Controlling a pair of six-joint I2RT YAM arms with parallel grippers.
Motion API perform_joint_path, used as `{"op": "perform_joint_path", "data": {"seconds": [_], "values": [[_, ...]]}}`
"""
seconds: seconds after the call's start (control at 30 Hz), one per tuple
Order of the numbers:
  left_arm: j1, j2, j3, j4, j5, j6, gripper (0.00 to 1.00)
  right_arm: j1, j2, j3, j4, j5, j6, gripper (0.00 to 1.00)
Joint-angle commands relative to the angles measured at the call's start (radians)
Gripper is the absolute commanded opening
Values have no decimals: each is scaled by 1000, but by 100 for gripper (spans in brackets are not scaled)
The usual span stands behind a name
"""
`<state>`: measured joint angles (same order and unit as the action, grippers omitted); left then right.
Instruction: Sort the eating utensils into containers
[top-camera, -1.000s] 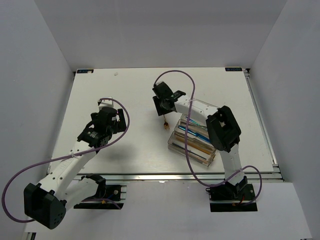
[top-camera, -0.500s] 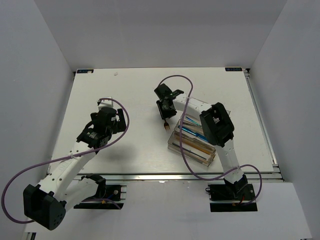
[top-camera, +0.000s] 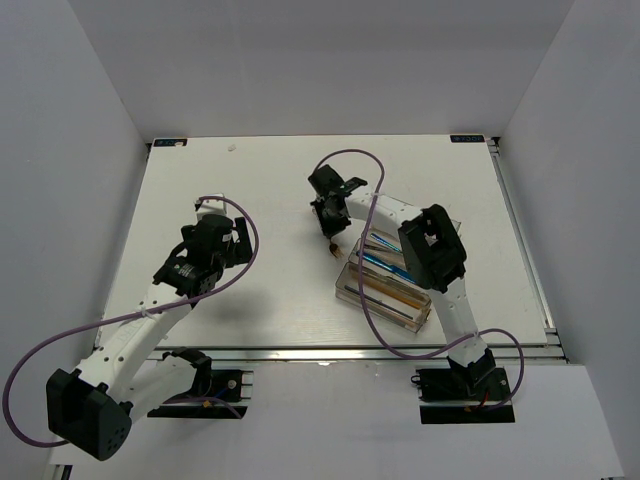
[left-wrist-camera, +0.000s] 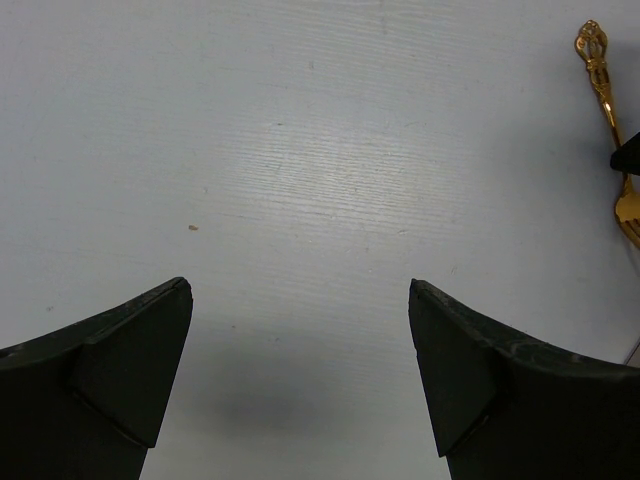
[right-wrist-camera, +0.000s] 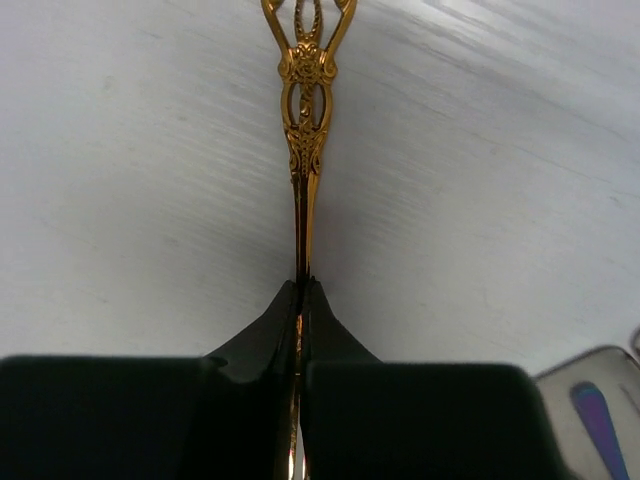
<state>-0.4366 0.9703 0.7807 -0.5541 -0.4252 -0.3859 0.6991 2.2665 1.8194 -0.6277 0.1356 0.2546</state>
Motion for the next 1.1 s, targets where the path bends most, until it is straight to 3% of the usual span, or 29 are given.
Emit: {"op": "perform_joint_path", "data": {"seconds": [0.0,0.13,0.17,0.37,0.5,0.57,0.7,0.9,1.07], "values": [[1,-25,23,-1,8,-4,98,0,54,-3,49,-164,11,0],[1,-27,23,-3,3,-7,98,0,24,-20,261,-457,63,0],[1,-28,23,-3,-1,-5,98,0,22,-20,311,-588,92,0],[1,-53,23,-7,-37,-13,98,-3,-31,41,513,-746,150,0],[1,-55,23,-6,-44,-13,98,-49,-116,43,508,-765,135,0],[1,-50,25,-9,-46,-13,98,-91,-149,34,426,-746,77,0],[1,-58,22,-4,-47,-15,98,-211,-292,-51,287,-680,-165,0],[1,-53,25,-6,-41,-13,98,-392,-386,-95,-1,-424,-518,0],[1,-51,22,-1,-35,-11,98,-463,-496,-294,-17,-352,-821,0]]}}
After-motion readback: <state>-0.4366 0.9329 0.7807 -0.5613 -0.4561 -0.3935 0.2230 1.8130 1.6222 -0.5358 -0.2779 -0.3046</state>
